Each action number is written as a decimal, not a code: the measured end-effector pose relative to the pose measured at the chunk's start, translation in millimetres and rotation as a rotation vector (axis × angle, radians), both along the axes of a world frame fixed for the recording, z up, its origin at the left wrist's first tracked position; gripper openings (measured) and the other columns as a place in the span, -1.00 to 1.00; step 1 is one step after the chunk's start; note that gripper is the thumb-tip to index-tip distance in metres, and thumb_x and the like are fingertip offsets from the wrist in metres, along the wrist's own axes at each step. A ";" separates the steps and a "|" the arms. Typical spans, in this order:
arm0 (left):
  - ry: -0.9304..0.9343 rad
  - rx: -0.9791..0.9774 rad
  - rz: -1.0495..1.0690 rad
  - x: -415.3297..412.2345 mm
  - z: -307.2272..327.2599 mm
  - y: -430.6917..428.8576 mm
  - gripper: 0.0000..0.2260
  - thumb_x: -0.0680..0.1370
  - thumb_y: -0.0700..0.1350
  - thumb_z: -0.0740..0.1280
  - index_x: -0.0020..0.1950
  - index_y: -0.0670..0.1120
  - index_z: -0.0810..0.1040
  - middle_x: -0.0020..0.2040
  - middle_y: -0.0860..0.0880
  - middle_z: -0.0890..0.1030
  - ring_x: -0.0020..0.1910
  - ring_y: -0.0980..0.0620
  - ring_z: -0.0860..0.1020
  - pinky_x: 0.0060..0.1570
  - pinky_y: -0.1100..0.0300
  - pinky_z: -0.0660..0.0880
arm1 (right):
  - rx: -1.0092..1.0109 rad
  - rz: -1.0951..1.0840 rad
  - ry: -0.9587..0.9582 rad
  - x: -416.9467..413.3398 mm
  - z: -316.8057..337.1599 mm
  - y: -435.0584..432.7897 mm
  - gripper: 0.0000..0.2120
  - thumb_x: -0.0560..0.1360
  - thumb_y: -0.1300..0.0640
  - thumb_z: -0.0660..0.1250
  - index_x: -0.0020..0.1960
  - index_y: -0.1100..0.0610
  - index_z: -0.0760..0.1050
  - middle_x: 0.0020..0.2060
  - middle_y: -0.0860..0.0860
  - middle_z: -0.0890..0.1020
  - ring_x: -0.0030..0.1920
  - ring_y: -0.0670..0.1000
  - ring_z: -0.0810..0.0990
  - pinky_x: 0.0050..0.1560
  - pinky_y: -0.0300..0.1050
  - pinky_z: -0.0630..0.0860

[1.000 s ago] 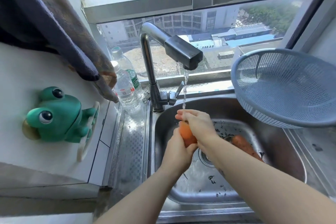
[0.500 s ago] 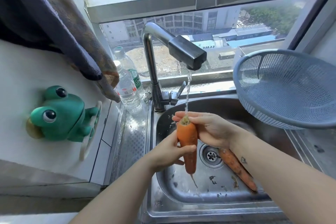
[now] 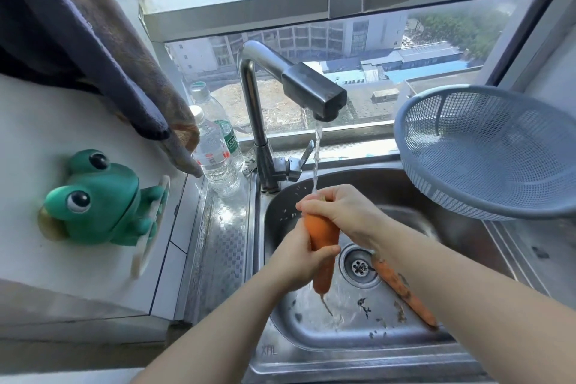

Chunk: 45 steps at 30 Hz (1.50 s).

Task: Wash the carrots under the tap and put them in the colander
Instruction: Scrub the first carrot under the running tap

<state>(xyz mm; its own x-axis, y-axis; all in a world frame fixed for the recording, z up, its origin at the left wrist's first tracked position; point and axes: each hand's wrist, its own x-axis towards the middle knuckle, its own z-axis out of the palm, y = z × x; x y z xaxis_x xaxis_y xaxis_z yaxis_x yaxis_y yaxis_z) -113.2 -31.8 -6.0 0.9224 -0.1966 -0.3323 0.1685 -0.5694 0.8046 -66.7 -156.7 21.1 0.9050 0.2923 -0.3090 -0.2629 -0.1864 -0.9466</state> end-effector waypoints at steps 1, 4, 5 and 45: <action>-0.038 0.048 0.026 0.1 -1.3 -0.8 -0.51 0.50 0.00 0.42 0.34 -0.09 0.31 0.08 -0.03 0.55 0.05 0.00 0.55 0.05 0.10 0.52 | -0.059 -0.049 -0.062 -1.8 -0.5 4.6 -0.88 0.47 0.17 0.40 -0.14 0.21 0.68 -0.20 0.04 0.69 -0.14 -0.05 0.60 -0.08 -0.17 0.55; -0.098 0.075 0.007 -0.5 -0.9 1.2 -0.45 0.50 0.02 0.41 0.40 -0.03 0.26 0.12 0.00 0.55 0.06 0.03 0.55 0.07 0.15 0.49 | -0.048 -0.160 -0.043 -3.0 -1.9 9.3 -0.81 0.47 0.20 0.31 -0.21 0.22 0.67 -0.17 0.07 0.69 -0.05 0.06 0.60 0.02 0.01 0.54; -0.095 0.048 -0.016 -1.1 0.7 3.0 -0.45 0.50 0.03 0.40 0.41 0.00 0.25 0.11 0.02 0.54 0.03 0.06 0.55 0.04 0.18 0.49 | 0.012 -0.182 0.023 -2.2 -1.8 7.0 -0.81 0.47 0.23 0.30 -0.18 0.26 0.67 -0.13 0.09 0.69 -0.04 0.09 0.60 0.03 0.05 0.54; 0.451 -1.206 1.011 45.3 -4.6 -40.4 -0.80 0.63 -0.03 0.23 0.00 -0.16 0.51 -0.17 -0.07 0.61 -0.24 0.03 0.60 -0.21 0.18 0.54 | -0.162 0.248 0.524 -38.8 2.5 -64.9 -0.61 0.33 0.01 0.44 0.04 0.21 0.47 -0.28 0.08 0.63 -0.38 0.03 0.60 -0.34 -0.16 0.49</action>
<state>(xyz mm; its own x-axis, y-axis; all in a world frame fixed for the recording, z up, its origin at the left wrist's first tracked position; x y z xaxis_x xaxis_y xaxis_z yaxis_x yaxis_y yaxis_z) -67.9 -72.2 -10.5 0.7062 0.0614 -0.7053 0.3915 0.7962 0.4613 -105.6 -221.5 23.6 0.5306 0.3873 -0.7539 -0.6175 -0.4327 -0.6569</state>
